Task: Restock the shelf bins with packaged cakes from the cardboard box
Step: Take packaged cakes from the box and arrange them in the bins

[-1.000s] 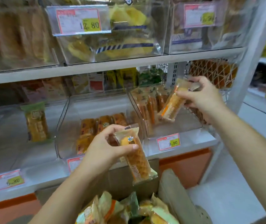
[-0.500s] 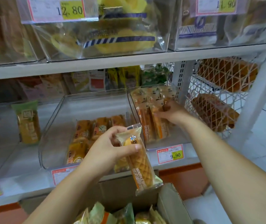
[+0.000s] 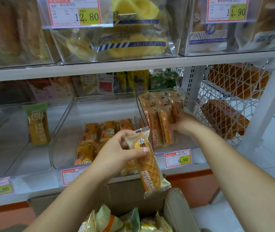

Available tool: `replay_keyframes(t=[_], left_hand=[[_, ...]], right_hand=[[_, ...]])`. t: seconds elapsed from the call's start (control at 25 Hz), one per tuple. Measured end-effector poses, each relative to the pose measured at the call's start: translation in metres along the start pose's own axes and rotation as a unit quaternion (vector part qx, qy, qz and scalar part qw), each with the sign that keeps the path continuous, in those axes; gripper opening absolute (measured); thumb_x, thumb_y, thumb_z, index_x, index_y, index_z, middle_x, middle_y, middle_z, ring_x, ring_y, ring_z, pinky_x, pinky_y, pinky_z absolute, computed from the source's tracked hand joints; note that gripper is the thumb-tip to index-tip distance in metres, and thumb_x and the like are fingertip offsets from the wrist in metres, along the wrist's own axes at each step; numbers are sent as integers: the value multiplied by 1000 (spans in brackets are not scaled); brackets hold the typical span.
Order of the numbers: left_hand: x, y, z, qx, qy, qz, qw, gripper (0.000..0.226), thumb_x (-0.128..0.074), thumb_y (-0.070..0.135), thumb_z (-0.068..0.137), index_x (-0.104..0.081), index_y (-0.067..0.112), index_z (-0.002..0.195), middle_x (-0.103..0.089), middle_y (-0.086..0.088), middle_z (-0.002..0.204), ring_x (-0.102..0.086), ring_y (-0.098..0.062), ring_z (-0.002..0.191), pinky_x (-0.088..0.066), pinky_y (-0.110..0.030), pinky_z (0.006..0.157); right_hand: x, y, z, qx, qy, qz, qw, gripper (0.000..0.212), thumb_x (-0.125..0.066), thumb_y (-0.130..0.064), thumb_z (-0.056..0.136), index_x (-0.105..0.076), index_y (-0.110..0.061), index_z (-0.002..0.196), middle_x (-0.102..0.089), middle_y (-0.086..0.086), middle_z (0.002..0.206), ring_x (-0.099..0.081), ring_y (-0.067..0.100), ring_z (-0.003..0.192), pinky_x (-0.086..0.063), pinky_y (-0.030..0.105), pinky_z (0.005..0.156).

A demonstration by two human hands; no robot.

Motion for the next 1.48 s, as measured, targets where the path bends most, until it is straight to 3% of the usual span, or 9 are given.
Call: replay_keyframes(t=[0.08,0.16,0.32,0.48,0.6,0.68,0.92,1.28,1.48], left_hand=[[0,2,2,-1,12,-10,1000,56,-80,45,58,-59,34,109,-74,6,98,-72,-11,88,-60,-30,80],[-1,9,3,-11,18,-30,999,53,-81,43,60,-60,33,108,-74,5,98,-73,-11,87,-60,-27,75],[-7,36,4,-74,57,-58,994,41,-81,38,70,-65,30,107,-75,8,95,-72,-9,86,-58,-29,74],[-8,53,5,-146,122,-62,980,67,-73,54,65,-54,37,127,-68,14,113,-66,0,103,-58,-31,86],[-9,42,11,-130,103,144,976,80,-66,59,76,-33,41,146,-48,18,144,-48,-2,130,-42,-33,108],[-14,29,14,-108,73,256,958,81,-64,54,84,-24,37,152,-36,15,154,-37,-4,138,-32,-25,109],[-26,9,23,-87,27,282,955,79,-60,49,89,-15,36,153,-34,14,155,-36,-5,139,-35,-25,109],[-24,-1,26,-110,41,267,957,78,-64,46,88,-21,36,153,-35,15,154,-38,-5,138,-37,-27,109],[2,-1,-10,-155,56,271,948,58,-64,37,90,-42,38,144,-50,17,143,-47,1,128,-45,-26,105]], right_hand=[[23,-18,-19,33,33,-35,998,47,-70,-36,85,-56,-18,125,-66,5,118,-62,20,89,-50,30,74],[47,-36,-45,79,10,-13,997,44,-67,-37,86,-57,-21,126,-65,3,120,-61,15,92,-52,31,80],[46,-64,-122,172,-251,3,952,67,-76,-56,68,-55,-35,129,-65,-15,116,-62,4,106,-50,31,95],[44,-60,-121,185,-103,40,976,38,-74,-46,78,-66,-31,111,-71,-16,101,-66,0,89,-53,25,82],[70,-28,-85,87,61,110,988,47,-76,-41,78,-57,-24,117,-66,-8,108,-63,8,90,-48,25,74],[67,-11,-64,41,110,73,990,53,-77,-35,79,-53,-17,123,-64,1,115,-60,17,92,-45,26,76],[25,5,-17,-26,114,-103,988,39,-68,-34,86,-54,-17,118,-66,6,110,-62,26,94,-49,32,77],[11,19,0,-81,67,-62,992,37,-67,-33,88,-57,-9,114,-67,10,108,-58,23,83,-41,28,67],[36,-13,-36,14,135,-101,986,36,-59,-29,94,-55,-7,122,-60,7,95,-58,24,82,-40,27,66]])
Point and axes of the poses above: each hand's wrist, its own z-axis towards the middle knuckle, its own x-axis out of the back of the hand, y = z × x, the point moved 3 cm from there along z, towards the middle knuckle
